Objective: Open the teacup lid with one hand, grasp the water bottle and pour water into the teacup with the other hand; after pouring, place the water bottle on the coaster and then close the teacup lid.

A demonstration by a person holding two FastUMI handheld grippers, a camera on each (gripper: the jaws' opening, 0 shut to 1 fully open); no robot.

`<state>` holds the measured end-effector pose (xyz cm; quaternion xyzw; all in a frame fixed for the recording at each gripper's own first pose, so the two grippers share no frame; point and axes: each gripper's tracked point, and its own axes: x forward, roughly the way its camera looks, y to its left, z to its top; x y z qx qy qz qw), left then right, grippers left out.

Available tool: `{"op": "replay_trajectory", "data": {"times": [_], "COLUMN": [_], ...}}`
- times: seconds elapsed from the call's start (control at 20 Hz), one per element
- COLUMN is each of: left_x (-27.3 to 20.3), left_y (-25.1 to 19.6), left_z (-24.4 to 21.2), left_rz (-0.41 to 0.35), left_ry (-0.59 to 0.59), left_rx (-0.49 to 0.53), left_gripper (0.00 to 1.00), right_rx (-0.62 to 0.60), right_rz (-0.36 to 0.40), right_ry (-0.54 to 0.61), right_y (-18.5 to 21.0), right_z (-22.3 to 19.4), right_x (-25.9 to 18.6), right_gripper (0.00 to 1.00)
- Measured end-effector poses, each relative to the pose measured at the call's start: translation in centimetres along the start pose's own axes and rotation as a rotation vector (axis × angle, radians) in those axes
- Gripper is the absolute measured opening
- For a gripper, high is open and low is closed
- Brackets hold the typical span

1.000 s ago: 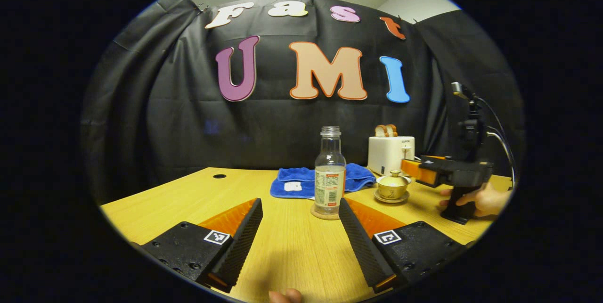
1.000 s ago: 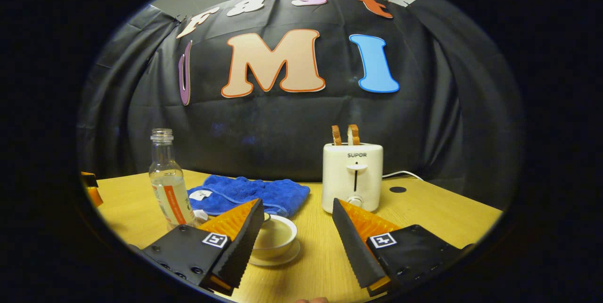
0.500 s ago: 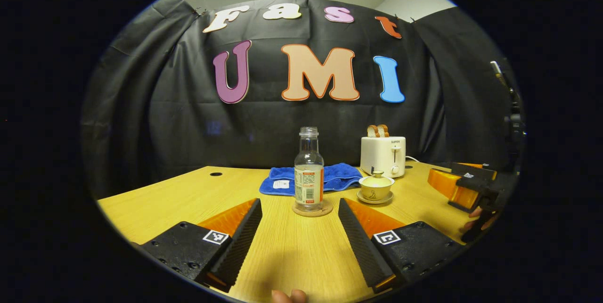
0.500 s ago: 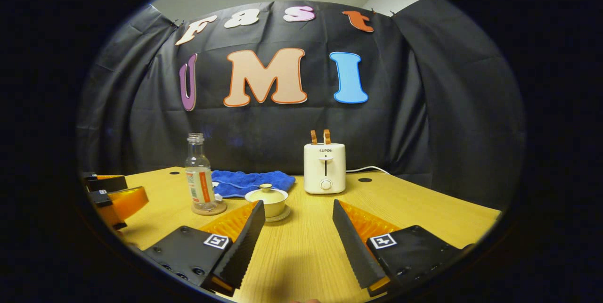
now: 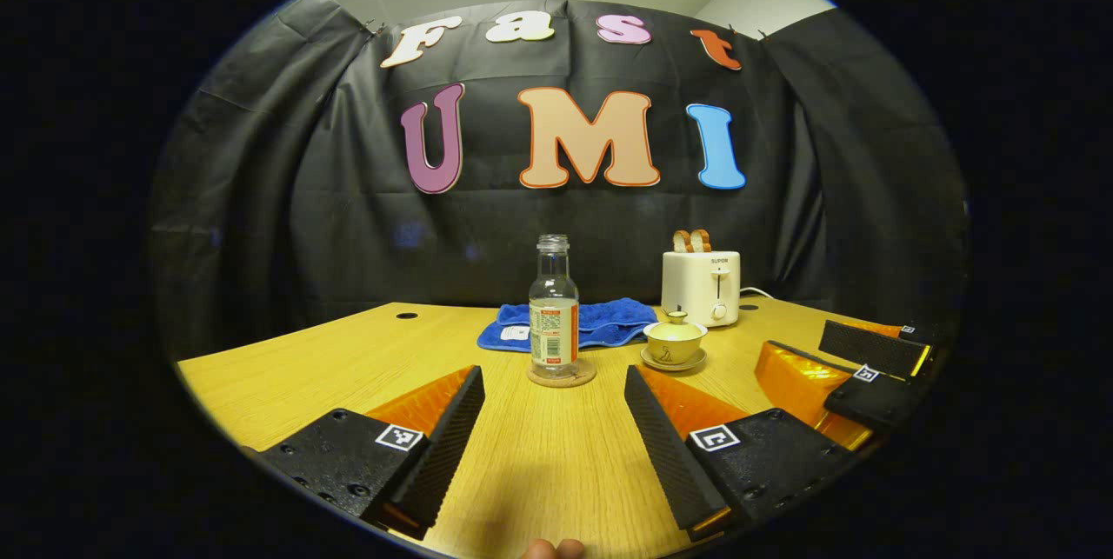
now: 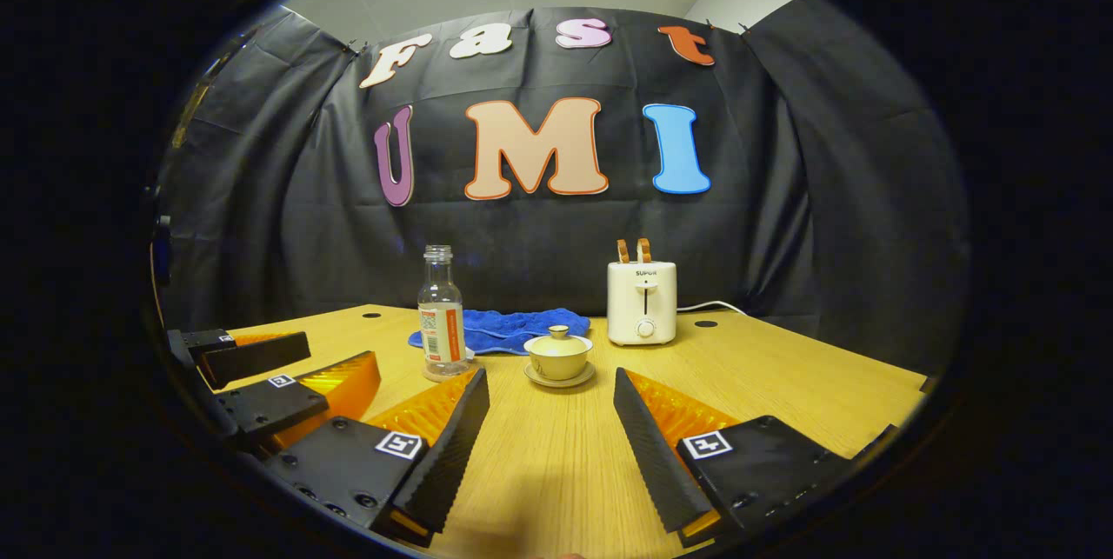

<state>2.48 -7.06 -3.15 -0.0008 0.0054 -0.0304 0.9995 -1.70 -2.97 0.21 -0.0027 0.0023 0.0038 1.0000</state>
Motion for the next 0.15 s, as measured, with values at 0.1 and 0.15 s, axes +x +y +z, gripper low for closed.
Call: {"op": "replay_trajectory", "data": {"times": [0.1, 0.15], "left_x": [-0.19, -0.27], "left_y": [-0.13, -0.07], "left_z": [0.33, 0.09], "left_rz": [-0.002, -0.002], "left_ry": [-0.005, 0.001], "left_rx": [0.003, -0.002], "left_gripper": [0.95, 0.95], "right_rx": [0.001, -0.001], "right_rz": [0.002, 0.003], "right_ry": [-0.002, -0.002], "right_y": [0.3, 0.25], "right_z": [0.17, 0.11], "right_x": [-0.09, -0.08], "right_gripper": [0.92, 0.94]}}
